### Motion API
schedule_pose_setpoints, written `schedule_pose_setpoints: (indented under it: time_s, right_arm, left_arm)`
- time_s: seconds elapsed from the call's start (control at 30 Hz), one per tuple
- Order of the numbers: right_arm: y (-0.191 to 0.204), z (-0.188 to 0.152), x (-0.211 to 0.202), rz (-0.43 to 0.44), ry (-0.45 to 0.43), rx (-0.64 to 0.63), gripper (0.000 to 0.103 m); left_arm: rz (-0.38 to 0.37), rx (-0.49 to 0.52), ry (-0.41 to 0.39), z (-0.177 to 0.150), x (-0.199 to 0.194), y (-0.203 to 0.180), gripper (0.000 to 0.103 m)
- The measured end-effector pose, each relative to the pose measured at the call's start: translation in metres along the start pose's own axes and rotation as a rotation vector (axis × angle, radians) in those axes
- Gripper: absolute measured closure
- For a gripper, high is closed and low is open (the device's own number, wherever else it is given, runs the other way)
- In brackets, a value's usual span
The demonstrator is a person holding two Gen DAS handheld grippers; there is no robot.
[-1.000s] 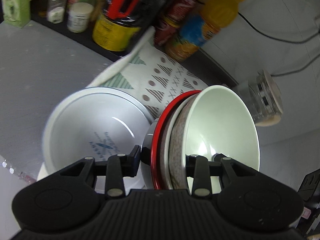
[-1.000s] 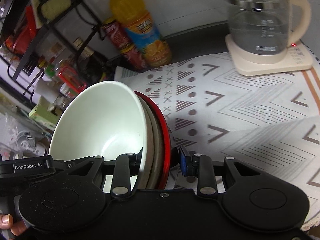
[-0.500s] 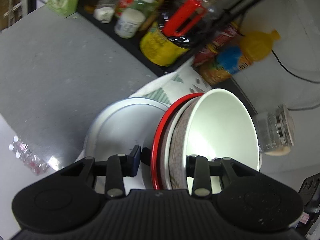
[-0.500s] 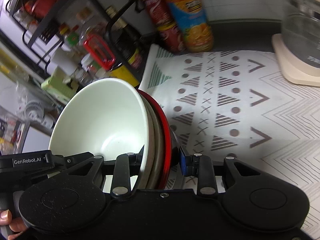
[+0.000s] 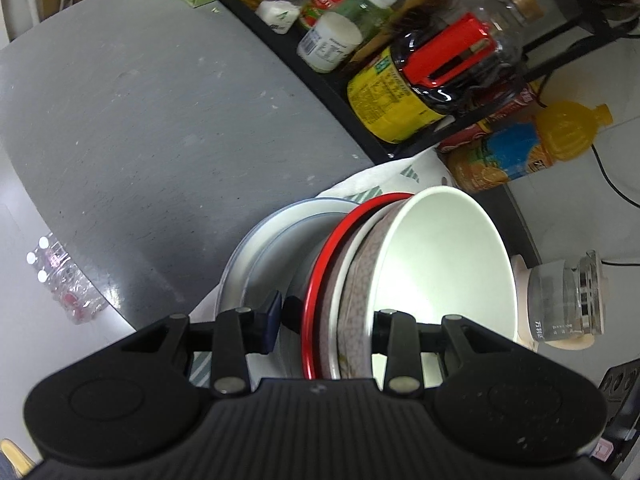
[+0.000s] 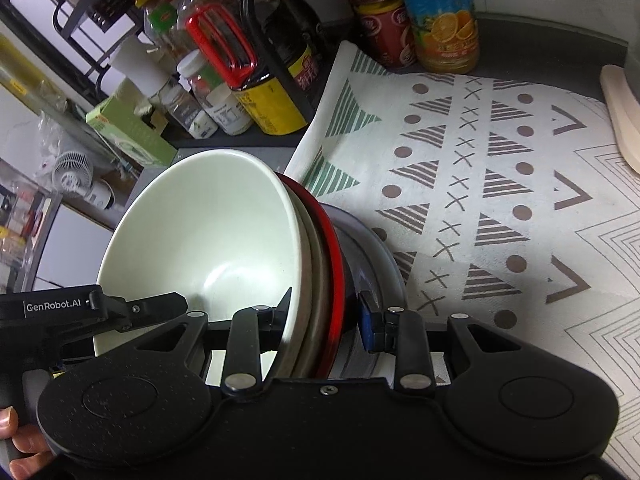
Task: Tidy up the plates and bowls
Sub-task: 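Lower the bowl stack onto the 'BAKERY' plate and open both grippers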
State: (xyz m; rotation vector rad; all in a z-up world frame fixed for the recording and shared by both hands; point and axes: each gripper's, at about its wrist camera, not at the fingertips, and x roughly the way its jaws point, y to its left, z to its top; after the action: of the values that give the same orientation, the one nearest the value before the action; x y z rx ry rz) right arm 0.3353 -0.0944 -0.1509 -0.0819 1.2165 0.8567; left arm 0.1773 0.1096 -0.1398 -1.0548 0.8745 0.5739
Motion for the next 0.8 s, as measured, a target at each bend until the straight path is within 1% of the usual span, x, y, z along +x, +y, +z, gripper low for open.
schedule_pose_setpoints:
  time_s: [0.33, 0.47, 0.57, 0.67, 0.73, 0.8]
  right_arm:
    - [-0.008, 0.002, 0.018, 0.011, 0.042, 0.025, 0.073]
    - [-0.009, 0.004, 0.019, 0.026, 0.039, 0.025, 0.073]
    - [-0.012, 0.006, 0.021, 0.041, 0.046, 0.038, 0.073]
    - [-0.013, 0.004, 0.023, 0.056, 0.047, 0.043, 0.073]
    - [-0.007, 0.004, 0.02, 0.042, 0.029, 0.005, 0.069]
    - [-0.002, 0.006, 0.017, 0.025, 0.012, -0.019, 0.068]
  left_arm:
    - [0.025, -0.035, -0.01, 0.0, 0.013, 0.004, 0.069]
    - [0.03, -0.033, -0.011, 0.001, 0.015, 0.005, 0.069]
    - [0.025, -0.056, -0.014, 0.003, 0.017, 0.009, 0.069]
    - [0.048, -0.034, -0.044, 0.002, 0.013, 0.003, 0.069]
    - [0.06, -0.01, -0.057, 0.002, 0.009, -0.002, 0.069]
    - [0.055, -0.004, -0.071, 0.003, 0.005, -0.004, 0.069]
